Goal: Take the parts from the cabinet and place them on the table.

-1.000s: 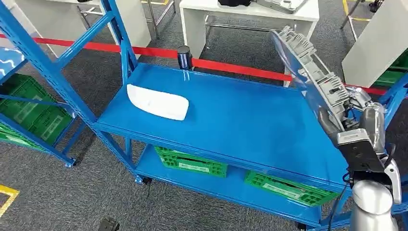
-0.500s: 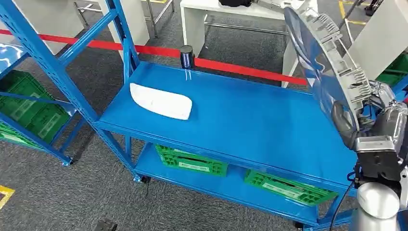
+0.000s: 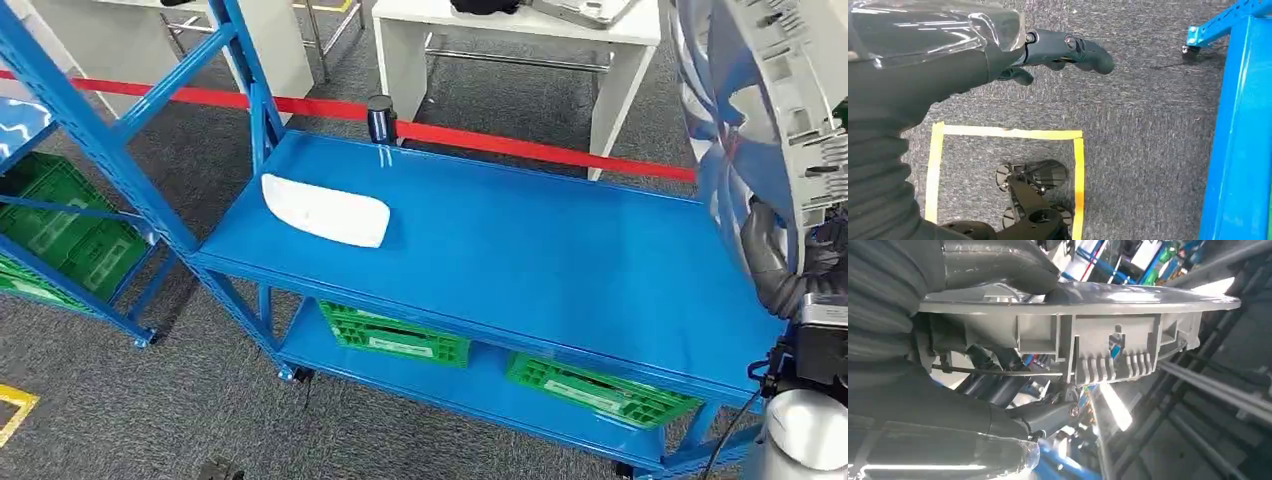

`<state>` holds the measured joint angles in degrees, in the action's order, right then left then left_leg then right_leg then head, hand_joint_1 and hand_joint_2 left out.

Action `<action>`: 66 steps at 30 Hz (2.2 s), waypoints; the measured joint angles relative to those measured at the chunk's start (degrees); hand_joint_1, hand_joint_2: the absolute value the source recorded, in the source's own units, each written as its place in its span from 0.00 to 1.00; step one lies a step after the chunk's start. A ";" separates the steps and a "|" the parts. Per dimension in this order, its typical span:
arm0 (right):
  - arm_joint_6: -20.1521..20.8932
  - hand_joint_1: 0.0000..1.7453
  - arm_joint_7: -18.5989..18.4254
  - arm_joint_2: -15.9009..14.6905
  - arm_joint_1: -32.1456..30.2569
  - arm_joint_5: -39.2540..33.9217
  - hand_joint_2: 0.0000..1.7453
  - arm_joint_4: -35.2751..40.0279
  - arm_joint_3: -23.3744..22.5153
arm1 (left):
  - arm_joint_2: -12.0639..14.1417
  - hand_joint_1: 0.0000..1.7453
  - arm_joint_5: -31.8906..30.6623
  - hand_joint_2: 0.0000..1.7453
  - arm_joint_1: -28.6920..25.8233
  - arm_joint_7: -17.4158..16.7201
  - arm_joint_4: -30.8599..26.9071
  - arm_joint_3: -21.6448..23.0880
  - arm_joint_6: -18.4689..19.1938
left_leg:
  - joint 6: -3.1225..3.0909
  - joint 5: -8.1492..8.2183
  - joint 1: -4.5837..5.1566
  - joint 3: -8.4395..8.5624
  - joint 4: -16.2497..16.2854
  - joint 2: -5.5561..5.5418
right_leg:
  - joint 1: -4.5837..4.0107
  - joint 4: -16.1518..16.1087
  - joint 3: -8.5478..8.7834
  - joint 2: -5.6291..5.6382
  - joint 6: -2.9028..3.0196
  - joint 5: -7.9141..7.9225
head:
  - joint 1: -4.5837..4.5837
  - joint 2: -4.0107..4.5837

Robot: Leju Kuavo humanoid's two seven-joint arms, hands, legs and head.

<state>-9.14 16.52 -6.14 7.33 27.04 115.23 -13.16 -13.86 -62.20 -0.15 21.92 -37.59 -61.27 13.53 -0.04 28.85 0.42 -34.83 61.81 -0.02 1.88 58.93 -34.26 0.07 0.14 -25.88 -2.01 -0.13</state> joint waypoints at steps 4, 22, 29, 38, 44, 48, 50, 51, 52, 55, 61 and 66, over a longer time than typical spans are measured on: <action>-0.13 0.98 0.04 0.35 -0.05 -0.02 1.00 0.09 -0.44 | -0.11 0.00 0.17 1.00 -0.02 -0.09 0.35 -0.28 -0.11 | 0.51 6.26 -0.52 -6.82 15.00 0.02 | -0.38 0.04 -0.40 0.01 0.26 0.17 | 0.02 0.00; -0.33 0.98 0.48 0.50 -1.23 -0.85 1.00 0.83 -3.37 | -1.07 0.00 0.24 1.00 0.03 -0.31 0.37 -0.59 -0.35 | -2.87 -4.94 0.22 1.79 -5.83 0.32 | 0.35 7.25 -2.17 -0.14 -3.36 -3.42 | 0.46 0.00; -0.24 0.98 0.48 0.72 -1.55 -0.85 1.00 1.09 -3.76 | -1.16 0.00 0.15 1.00 -0.21 -0.50 -0.63 -0.59 -0.33 | -0.83 -4.15 -0.07 -0.73 -3.07 0.01 | 0.50 0.74 0.68 0.19 -0.75 -1.37 | 0.41 0.00; 0.33 0.98 0.39 0.76 -1.51 -0.81 1.00 1.27 -3.82 | -1.57 0.00 -0.04 1.00 -0.37 -0.66 -1.20 -0.57 0.15 | -1.43 -0.39 -0.27 0.44 2.04 -0.12 | -0.67 0.68 -0.57 0.28 0.28 -0.12 | 0.20 0.00; 0.65 0.98 -0.15 0.96 -0.97 -0.33 1.00 1.42 -3.89 | -1.51 0.00 -0.02 1.00 -0.53 -0.68 -1.81 -0.57 0.28 | -3.57 -2.29 0.90 3.26 -4.96 0.28 | -0.51 -0.59 -0.69 0.03 -1.57 1.46 | 0.24 0.00; 0.74 0.98 -0.33 0.96 -0.47 -0.24 1.00 1.40 -3.89 | -1.79 0.00 -0.07 1.00 -0.59 -0.68 -1.88 -0.59 0.44 | -3.27 -4.40 0.37 2.98 -6.50 0.58 | -0.38 11.66 -6.09 -0.09 -0.68 -5.41 | 0.37 0.00; 0.87 0.98 -0.63 0.96 -0.58 -0.20 1.00 1.38 -3.89 | -1.99 0.00 -0.07 1.00 -0.82 -0.68 -1.88 -0.59 0.55 | -3.07 -4.77 0.37 2.24 -6.27 0.59 | -0.34 16.95 -7.89 -0.10 -1.37 -7.12 | 0.35 0.00; 0.92 0.98 -0.74 0.96 -0.59 -0.17 1.00 1.38 -3.89 | -2.08 0.00 -0.07 1.00 -0.90 -0.68 -1.88 -0.59 0.59 | -2.93 -4.86 0.29 1.86 -5.96 0.58 | -0.19 15.10 -6.61 -0.12 -2.00 -6.36 | 0.39 0.00; 0.98 0.98 -0.74 0.96 -0.56 -0.17 1.00 1.38 -3.89 | -2.16 0.00 -0.07 1.00 -0.93 -0.68 -1.88 -0.59 0.61 | -2.84 -4.88 0.17 1.48 -5.54 0.58 | 0.05 11.06 -4.15 -0.14 -2.76 -4.92 | 0.35 0.00; 1.38 0.98 -0.61 1.01 -0.53 -0.26 1.00 1.27 -3.82 | -2.03 0.00 -0.02 1.00 -0.97 -0.68 -2.10 -0.61 0.61 | -1.75 -4.23 0.56 -0.36 -2.97 0.46 | 0.15 1.10 1.24 -0.12 -3.07 -2.75 | 0.46 0.00; 1.20 0.98 -0.11 0.83 -0.64 -0.81 1.00 0.65 -2.93 | -1.73 0.00 0.44 1.00 -1.37 0.53 -1.79 -1.11 1.01 | -0.26 -1.95 0.02 -2.01 0.05 0.09 | 0.42 1.24 0.36 0.14 0.24 -1.43 | 0.13 0.00; 0.55 0.98 -0.11 0.87 -0.20 -0.87 1.00 -0.22 -1.83 | -0.83 0.00 0.90 1.00 -1.34 1.44 0.02 -1.38 0.31 | 0.27 5.44 -0.58 -6.91 14.79 0.08 | -0.04 1.27 -1.17 0.13 0.62 -0.38 | 0.15 0.00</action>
<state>-8.59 16.41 -5.27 7.12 26.16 115.01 -14.99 -14.69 -61.31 -1.49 23.37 -37.57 -62.64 13.83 0.23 34.29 -0.15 -41.74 76.60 0.06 1.84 60.20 -35.43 0.20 0.76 -26.26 -1.86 -0.13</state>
